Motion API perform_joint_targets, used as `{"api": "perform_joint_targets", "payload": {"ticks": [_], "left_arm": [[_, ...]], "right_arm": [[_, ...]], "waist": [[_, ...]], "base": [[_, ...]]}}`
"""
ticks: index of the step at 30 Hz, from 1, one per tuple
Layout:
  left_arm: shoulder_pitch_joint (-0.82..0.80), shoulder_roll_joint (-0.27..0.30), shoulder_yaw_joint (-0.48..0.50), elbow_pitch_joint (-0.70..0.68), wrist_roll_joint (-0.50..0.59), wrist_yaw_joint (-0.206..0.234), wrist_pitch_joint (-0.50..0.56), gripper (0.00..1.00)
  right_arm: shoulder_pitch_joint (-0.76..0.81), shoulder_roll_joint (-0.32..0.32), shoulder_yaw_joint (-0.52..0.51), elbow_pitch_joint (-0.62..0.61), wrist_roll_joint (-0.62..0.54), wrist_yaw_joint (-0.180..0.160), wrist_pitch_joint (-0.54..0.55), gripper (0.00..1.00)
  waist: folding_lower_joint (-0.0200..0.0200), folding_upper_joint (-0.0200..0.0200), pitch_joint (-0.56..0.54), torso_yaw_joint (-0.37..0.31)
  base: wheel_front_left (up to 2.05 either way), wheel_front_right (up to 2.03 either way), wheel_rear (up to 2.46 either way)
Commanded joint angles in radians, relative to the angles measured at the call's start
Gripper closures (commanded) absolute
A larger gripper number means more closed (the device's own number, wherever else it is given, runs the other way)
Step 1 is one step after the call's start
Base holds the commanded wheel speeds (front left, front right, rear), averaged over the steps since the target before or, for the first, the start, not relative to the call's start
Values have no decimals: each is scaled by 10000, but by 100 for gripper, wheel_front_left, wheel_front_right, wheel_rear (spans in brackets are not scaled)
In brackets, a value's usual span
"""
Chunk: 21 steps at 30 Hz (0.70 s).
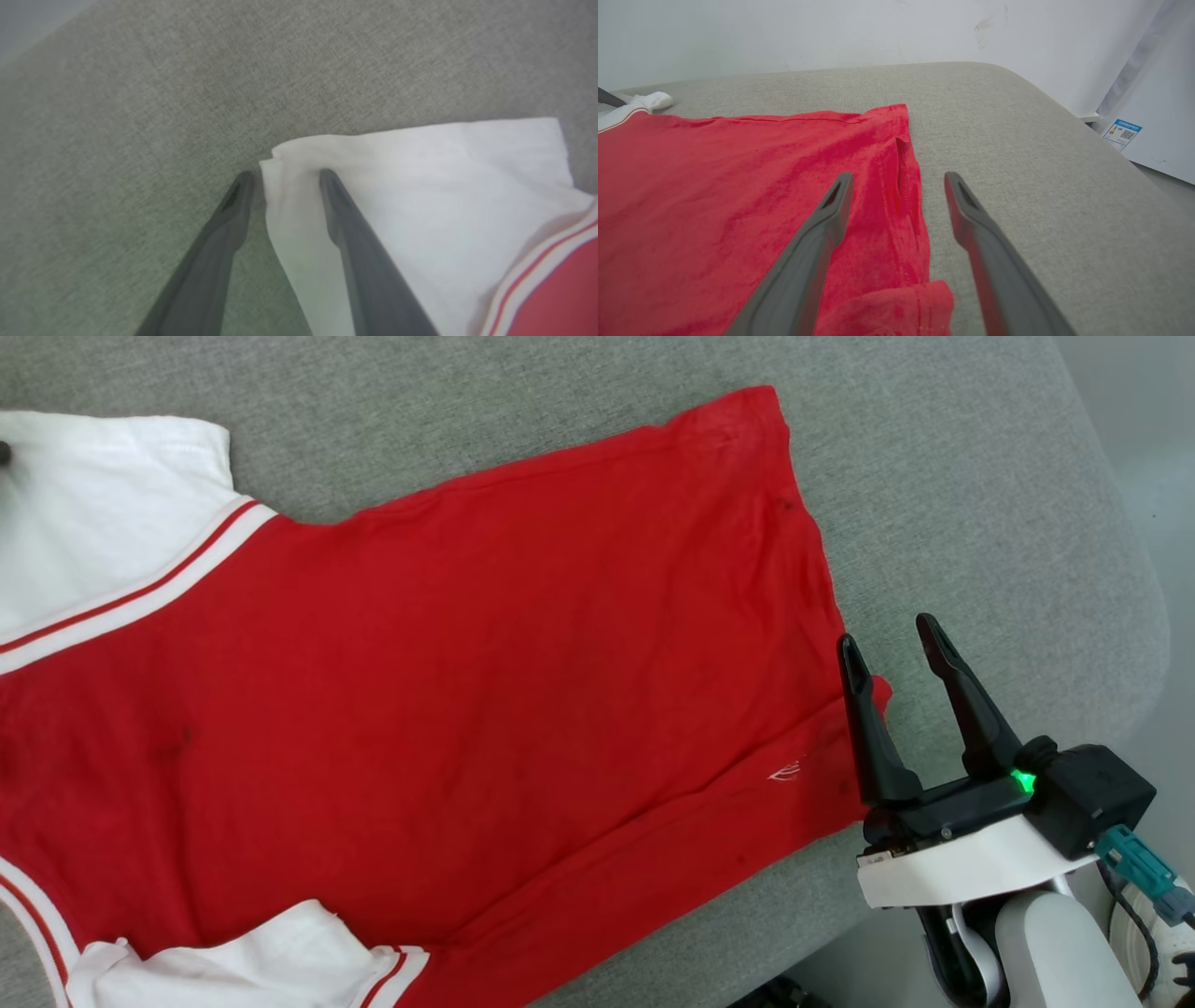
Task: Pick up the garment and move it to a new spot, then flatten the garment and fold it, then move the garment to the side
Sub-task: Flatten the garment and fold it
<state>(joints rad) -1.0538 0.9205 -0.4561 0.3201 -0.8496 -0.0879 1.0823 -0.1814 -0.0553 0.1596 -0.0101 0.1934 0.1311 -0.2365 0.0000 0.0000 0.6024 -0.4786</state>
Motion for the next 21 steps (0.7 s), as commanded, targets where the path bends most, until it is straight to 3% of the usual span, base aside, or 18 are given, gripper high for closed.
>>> {"api": "perform_joint_targets", "payload": {"ticks": [1, 4, 13, 17, 21], "left_arm": [[321, -276, -180, 149, -116, 19, 42, 100], [318, -376, -36, 5, -70, 106, -393, 100], [310, -768, -118, -405, 103, -226, -1919, 100], [507, -965, -243, -846, 9, -342, -2768, 100], [734, -994, -478, -1550, -84, -408, -3451, 100]], "right_arm": [[-150, 58, -16, 24, -58, -7, -36, 0], [-227, 62, -30, 58, -112, -7, -30, 0], [-432, -247, -381, -108, -448, -7, 444, 0], [-515, -776, -586, -392, -563, -7, 1334, 0], [-762, -1643, -703, -582, -283, -7, 2886, 0]], "waist": [[0, 0, 21, 42], [0, 0, 7, 137], [0, 0, -787, 801], [0, 0, -1246, 1257], [0, 0, -1581, 1789]], "base": [[0, 0, 0], [0, 0, 0], [0, 0, 0], [0, 0, 0], [0, 0, 0]]}}
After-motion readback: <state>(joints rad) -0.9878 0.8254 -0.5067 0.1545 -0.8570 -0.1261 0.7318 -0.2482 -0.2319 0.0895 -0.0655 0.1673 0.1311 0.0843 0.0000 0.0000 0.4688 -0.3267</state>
